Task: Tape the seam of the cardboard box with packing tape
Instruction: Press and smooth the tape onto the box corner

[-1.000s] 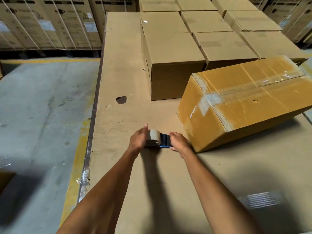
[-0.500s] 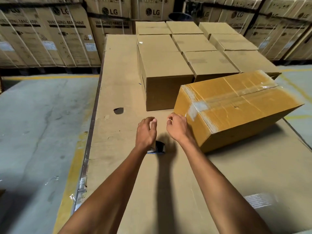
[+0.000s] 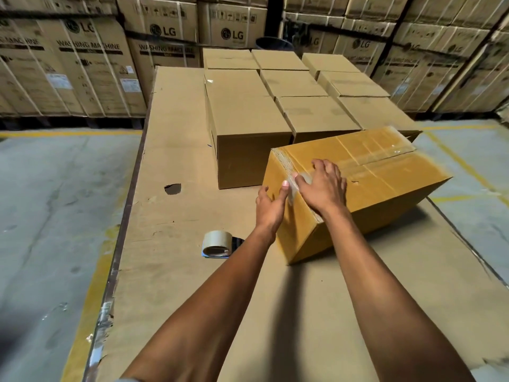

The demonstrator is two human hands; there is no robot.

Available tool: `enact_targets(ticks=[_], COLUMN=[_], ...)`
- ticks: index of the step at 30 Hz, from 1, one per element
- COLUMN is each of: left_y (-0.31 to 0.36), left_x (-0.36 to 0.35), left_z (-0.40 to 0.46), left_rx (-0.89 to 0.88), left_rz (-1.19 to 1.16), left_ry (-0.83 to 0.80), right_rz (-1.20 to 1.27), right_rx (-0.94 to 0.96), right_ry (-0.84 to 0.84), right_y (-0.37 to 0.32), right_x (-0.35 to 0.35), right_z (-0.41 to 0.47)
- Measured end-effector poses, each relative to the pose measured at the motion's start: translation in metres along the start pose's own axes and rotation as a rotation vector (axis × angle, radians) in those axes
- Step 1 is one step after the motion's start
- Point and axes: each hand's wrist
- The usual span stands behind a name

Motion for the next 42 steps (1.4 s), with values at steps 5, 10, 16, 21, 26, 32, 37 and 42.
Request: enact_targets(ticks=[5,10,16,21,26,32,37,42], left_y=[-0.011,-0.026,-0.036,-0.039,-0.036,-0.028,-0.035,-0.029], left_x=[-0.021,-0.037,-0.044,-0.049,-0.048,-0.056,-0.055,-0.048], left_z=[0.007,0.005,0.002,0.009,0.004,-0.004,-0.001,0.006], left_rx=[0.09,0.07,0.058,0.019,0.023,0.017,-0.001,0.006], left_rz=[-0.152,-0.32,-0.401,-0.437,-0.473,-0.495,-0.452,-0.426], left_ry=[-0.092,-0.12,-0.114,-0.071,-0.052,-0.096,-0.049,-0.061], right_rz=[-0.078,-0.092,-0.102,-0.101,-0.086,-0.116,-0.111,-0.102], right_rx=[-0.08,-0.053,-0.029,-0.005,0.002,-0.001,0.004,-0.035], right_ry=[-0.211,-0.228,-0.271,-0.257,-0.222,-0.231,-0.238,-0.202], right_y=[0.021,0.021,0.029,0.025,0.027,0.026,0.025,0.022], right_x=[0.006,0.004,0.001,0.001,0.003,0.003,0.001,0.001], right_z=[0.001,0.0,-0.002,0.004,-0.004,-0.005,-0.001,-0.002])
Point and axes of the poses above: each hand's wrist, its own z-axis towards the middle knuckle, its own x-axis out of the back of the hand, y = z × x, and after that the axes turned 11 degrees about x, right-handed
